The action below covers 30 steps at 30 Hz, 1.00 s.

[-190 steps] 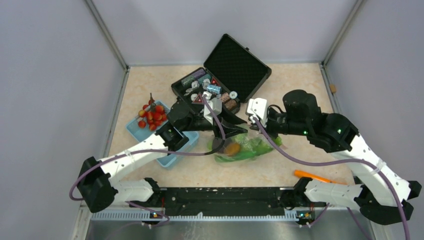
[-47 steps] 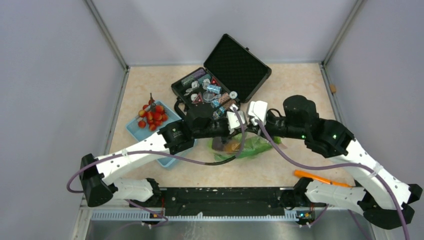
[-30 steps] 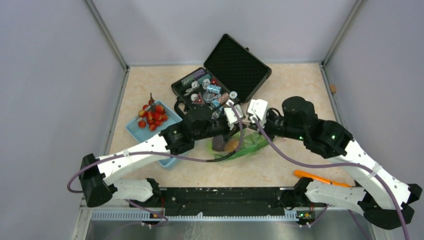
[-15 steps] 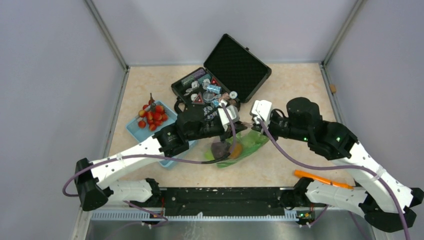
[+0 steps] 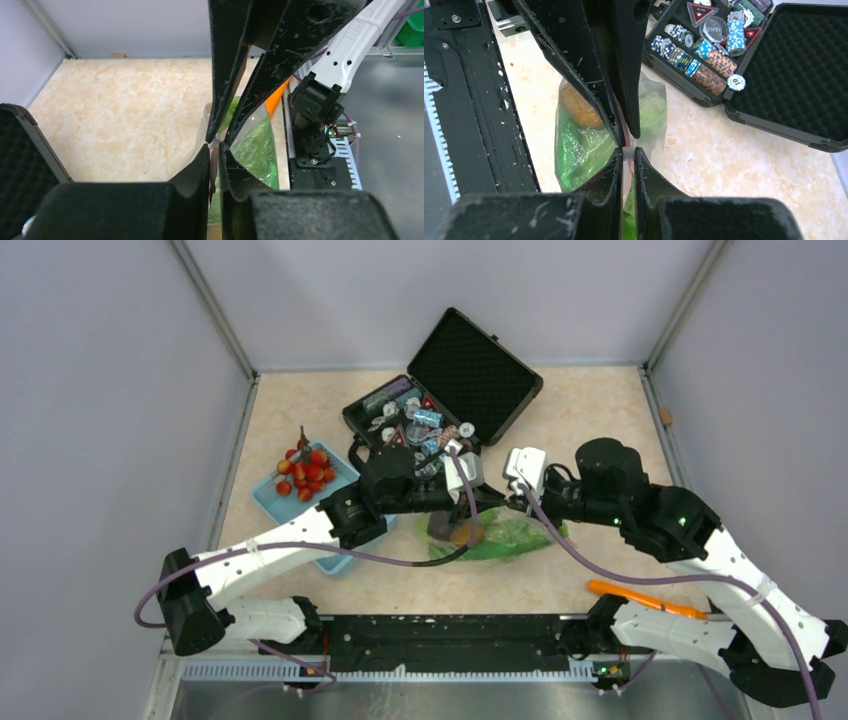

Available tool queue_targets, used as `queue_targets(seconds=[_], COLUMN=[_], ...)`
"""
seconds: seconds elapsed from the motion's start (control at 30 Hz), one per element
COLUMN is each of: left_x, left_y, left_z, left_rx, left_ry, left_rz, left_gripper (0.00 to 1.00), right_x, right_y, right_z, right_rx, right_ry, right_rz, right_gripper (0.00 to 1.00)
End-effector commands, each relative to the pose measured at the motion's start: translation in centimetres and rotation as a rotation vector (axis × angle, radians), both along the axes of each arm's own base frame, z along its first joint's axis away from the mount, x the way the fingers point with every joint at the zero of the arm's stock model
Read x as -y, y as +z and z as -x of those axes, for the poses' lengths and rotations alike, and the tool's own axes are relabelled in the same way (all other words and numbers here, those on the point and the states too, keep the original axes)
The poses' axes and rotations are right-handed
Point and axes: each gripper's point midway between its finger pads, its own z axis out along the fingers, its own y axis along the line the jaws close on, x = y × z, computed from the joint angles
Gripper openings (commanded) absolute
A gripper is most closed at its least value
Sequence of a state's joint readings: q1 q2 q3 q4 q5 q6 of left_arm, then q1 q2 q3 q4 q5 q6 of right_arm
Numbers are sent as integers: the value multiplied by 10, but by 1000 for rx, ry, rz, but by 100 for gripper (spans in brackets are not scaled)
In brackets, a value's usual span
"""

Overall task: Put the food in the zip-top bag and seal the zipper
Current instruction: Zip the zipper food storage bag at the center of the board.

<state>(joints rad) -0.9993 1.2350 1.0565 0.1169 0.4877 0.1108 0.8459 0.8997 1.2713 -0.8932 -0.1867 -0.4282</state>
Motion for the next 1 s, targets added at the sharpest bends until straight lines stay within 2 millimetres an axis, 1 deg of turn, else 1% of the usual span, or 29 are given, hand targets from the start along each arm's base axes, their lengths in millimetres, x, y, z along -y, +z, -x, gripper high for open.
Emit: queue_targets(seconds=[0.0, 0.03, 0.07, 0.1, 0.13, 0.2, 0.23, 0.33, 0.4, 0.43, 0.53, 0.63, 0.8, 0.87, 0.97], left_x=[0, 0, -1, -1, -1, 0, 0, 1, 1, 0, -2, -3, -19, -26, -33], left_y=[12, 12, 10, 10, 10, 7, 6, 6, 6, 5, 10, 12, 15, 20, 34], left_z=[-3, -4, -5, -5, -6, -7, -8, -9, -11, -12, -13, -22, -43, -52, -56], left_rx=[26, 30, 35, 40, 44, 48, 49, 51, 55, 60, 74, 77, 103, 110, 118], left_ry=[9, 15, 20, 22, 23, 22, 22, 21, 33, 37, 48, 106, 256, 324, 369], left_rz=[52, 44, 37, 33, 27, 8, 2, 4, -1, -6, 10, 17, 16, 36, 74], left_gripper=[12, 19, 33, 38, 36, 35, 33, 19, 14, 10, 0, 0, 0, 0, 0], right_x=[0, 1, 1, 0, 0, -1, 0, 0, 0, 0, -1, -1, 4, 4, 4], right_y=[23, 24, 25, 25, 26, 27, 27, 26, 26, 26, 24, 20, 4, 0, -2], right_z=[2, 1, 2, 2, 3, 3, 3, 3, 3, 2, 2, 2, 0, 0, 1], right_rx=[45, 47, 48, 48, 49, 50, 49, 48, 47, 49, 43, 36, 2, -8, -10], right_ry=[7, 6, 6, 9, 14, 15, 14, 13, 10, 8, 10, 6, -26, -26, -29], right_rz=[-59, -63, -66, -69, -73, -77, -76, -75, -75, -75, -72, -65, -18, -12, -18], right_gripper=[0, 0, 0, 0, 0, 0, 0, 0, 0, 0, 0, 0, 0, 0, 0])
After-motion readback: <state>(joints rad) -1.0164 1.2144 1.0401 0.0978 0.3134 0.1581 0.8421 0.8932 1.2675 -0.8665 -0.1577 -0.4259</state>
